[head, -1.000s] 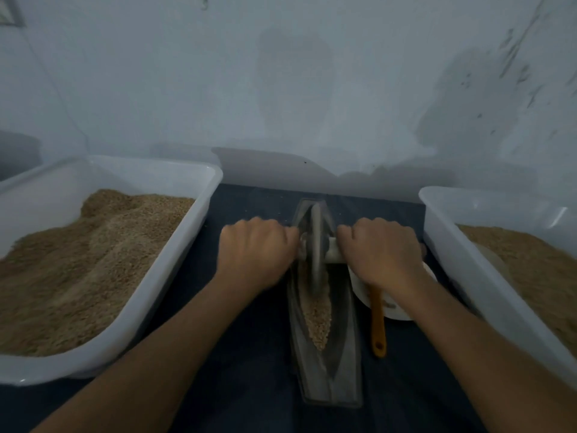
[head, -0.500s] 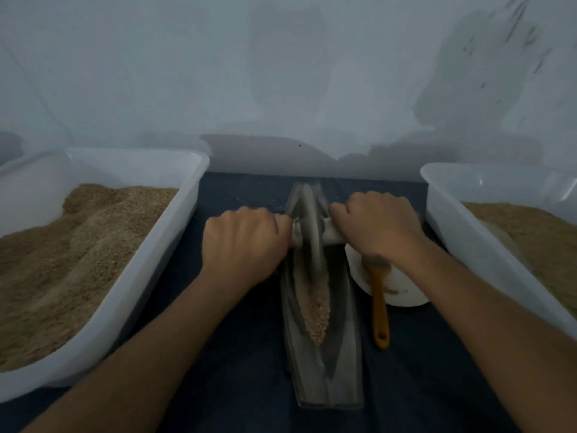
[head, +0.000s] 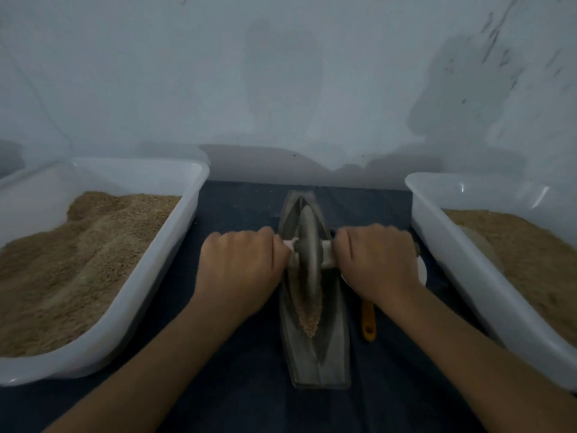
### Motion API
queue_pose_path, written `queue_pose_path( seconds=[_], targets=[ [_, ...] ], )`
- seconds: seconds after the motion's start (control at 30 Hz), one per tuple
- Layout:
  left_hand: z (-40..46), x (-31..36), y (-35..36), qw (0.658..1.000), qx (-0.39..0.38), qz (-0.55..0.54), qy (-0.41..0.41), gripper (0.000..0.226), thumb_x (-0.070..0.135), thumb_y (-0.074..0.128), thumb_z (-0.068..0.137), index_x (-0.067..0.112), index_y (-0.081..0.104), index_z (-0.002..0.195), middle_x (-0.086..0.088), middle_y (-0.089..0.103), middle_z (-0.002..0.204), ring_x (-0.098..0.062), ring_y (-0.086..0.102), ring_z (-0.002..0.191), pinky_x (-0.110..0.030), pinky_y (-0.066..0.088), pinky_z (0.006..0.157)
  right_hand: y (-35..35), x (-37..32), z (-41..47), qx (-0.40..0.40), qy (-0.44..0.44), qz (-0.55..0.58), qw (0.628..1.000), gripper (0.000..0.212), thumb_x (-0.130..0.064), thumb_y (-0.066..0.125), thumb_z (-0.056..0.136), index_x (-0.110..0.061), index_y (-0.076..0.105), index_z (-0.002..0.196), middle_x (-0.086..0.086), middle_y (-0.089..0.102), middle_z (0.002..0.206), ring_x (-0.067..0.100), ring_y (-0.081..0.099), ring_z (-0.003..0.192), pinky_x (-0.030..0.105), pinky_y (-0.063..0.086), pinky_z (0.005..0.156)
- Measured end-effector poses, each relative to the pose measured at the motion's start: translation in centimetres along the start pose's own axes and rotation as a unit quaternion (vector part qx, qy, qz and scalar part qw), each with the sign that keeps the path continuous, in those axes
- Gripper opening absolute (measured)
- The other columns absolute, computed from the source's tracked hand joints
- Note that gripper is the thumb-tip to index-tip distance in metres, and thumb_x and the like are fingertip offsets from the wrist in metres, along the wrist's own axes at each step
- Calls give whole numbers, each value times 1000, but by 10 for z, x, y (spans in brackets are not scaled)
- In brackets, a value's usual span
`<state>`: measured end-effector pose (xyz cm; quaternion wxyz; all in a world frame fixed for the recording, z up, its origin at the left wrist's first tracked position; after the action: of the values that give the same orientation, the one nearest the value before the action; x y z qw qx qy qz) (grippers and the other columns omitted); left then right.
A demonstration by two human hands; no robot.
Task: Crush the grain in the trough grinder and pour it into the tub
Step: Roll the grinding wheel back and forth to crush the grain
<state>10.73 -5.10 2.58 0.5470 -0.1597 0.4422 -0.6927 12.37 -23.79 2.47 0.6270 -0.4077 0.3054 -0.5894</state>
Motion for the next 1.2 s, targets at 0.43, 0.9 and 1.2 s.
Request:
queue_pose_path(
  seconds=[0.43,0.9,1.2],
  targets=[
    [29,-15,34,999,0,-27,-38,31,23,40,93,20,39,63,6,33,57,-14,26,48,-24,10,51,-4,-4,16,-1,12,5,1000,57,-47,-1,85,-22,43,58,-4,42,57,14,34,50,31,12,51],
    [16,-8,19,999,-28,-36,-19,19,14,55,92,16,51,73,0,47,60,-18,33,49,-26,21,45,-3,-5,23,-28,-8,-28,999,60,-46,-8,81,-22,45,64,-4,45,62,14,36,52,32,14,50],
    [-31,-4,-10,991,34,-106,-79,30,33,29,106,29,38,77,11,38,66,-15,34,56,-38,30,60,-33,-13,-38,138,-22,50,989,42,-33,31,101,-24,41,62,-10,34,52,12,30,42,28,23,46]
  ],
)
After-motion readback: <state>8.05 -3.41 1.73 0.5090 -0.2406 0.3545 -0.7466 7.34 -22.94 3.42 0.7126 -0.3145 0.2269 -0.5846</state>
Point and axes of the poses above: each hand's wrist, its own z-axis towards the middle knuckle, its own y-axis out of the palm, x = y × z, the point moved 6 cm from there along z, towards the middle knuckle
